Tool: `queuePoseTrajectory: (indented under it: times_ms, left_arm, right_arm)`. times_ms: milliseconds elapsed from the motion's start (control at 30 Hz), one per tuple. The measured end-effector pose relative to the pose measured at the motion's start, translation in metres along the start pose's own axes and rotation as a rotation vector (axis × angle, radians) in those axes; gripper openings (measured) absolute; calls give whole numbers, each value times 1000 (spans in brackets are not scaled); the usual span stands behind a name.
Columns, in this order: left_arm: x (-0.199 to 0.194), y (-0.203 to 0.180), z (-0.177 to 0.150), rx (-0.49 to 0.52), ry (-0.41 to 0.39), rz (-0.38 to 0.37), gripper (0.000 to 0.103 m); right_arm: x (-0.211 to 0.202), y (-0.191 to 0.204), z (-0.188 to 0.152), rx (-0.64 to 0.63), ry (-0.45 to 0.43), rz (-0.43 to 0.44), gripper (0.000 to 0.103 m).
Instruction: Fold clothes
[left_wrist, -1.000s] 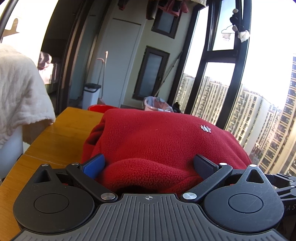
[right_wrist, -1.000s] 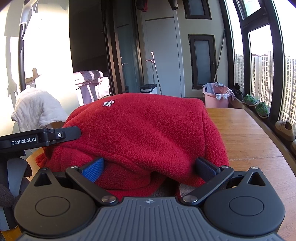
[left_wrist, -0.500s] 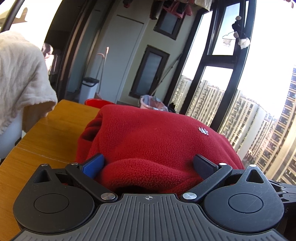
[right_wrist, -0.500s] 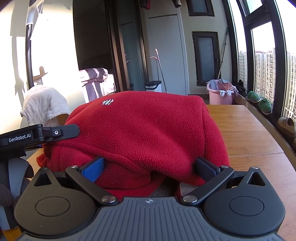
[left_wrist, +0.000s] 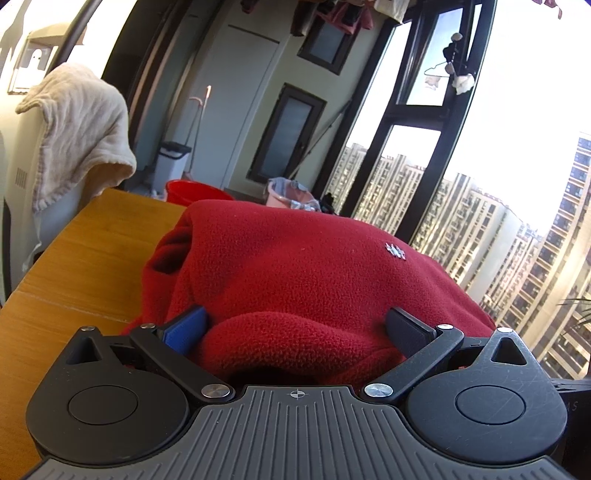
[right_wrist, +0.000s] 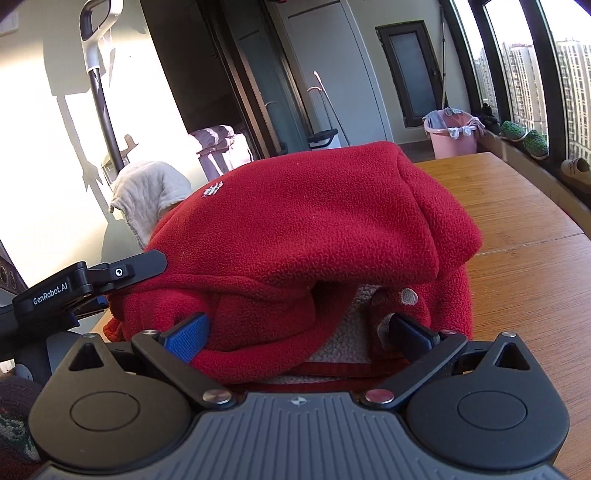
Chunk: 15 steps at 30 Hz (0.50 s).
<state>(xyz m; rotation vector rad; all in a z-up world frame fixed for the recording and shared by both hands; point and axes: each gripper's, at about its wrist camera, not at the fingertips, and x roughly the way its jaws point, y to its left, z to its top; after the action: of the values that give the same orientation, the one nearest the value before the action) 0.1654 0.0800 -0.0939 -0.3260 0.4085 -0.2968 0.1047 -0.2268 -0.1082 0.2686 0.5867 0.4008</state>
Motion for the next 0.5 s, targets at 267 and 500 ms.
queuePoseTrajectory:
  times_ms: [267,500]
  left_arm:
    - [-7,11,6,39,18,-18,103]
    - [-10,9,1,36,21,-5,103]
  right_arm:
    - [-61,29,-10,-187,-146,47,103]
    - [-64,3,33,-111,-239,-53,103]
